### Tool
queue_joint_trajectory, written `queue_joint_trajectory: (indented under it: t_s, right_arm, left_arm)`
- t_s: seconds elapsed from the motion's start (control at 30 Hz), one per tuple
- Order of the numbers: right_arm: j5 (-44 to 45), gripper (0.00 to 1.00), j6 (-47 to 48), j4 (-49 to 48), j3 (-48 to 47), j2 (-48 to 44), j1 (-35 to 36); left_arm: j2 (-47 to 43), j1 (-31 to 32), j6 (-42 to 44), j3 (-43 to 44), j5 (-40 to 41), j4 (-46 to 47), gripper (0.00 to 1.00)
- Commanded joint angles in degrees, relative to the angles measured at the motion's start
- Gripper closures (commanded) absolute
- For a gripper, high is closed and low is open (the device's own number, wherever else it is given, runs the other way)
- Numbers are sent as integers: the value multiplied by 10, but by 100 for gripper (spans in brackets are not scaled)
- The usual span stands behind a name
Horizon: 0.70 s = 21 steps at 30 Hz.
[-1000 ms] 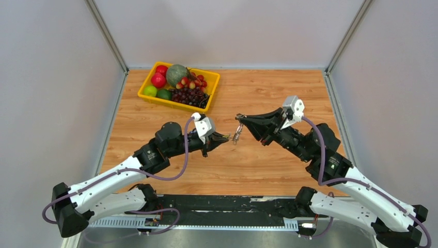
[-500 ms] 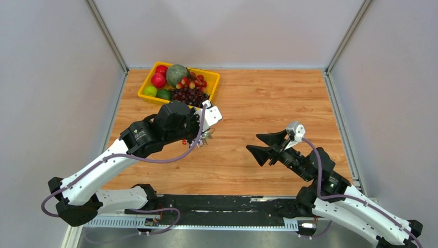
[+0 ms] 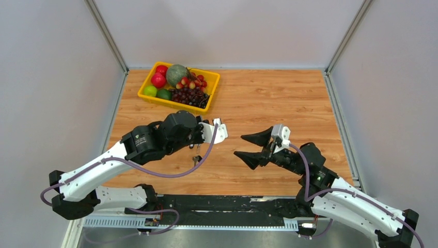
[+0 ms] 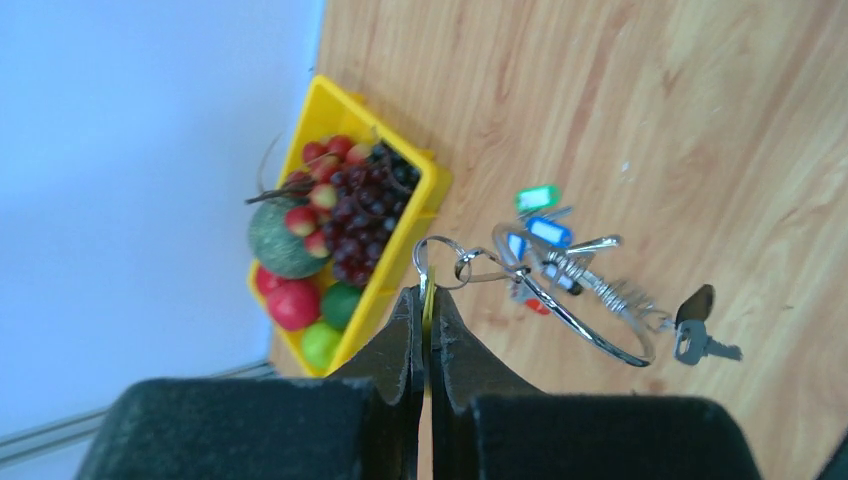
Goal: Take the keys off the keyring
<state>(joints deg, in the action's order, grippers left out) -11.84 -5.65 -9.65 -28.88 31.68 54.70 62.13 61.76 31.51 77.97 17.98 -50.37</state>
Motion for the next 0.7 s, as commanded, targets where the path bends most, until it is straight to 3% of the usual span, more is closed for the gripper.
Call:
queue_joint_trajectory:
  t_s: [0.0, 0.2, 0.5, 0.67]
  right_arm:
    - [-43, 34, 53, -106, -3, 30, 3]
    - [-66, 34, 53, -163, -15, 90, 3]
    - [-62, 34, 85, -214, -5, 111, 3]
    - [-35, 37, 78, -211, -7, 118, 3]
  left_arm:
    - [-13, 39, 110, -29, 138, 56, 100]
    - [-50, 77, 239, -82, 208, 170, 100]
    - [-124, 84, 420, -167, 156, 271, 100]
    - [-126, 84, 467, -167, 153, 289, 100]
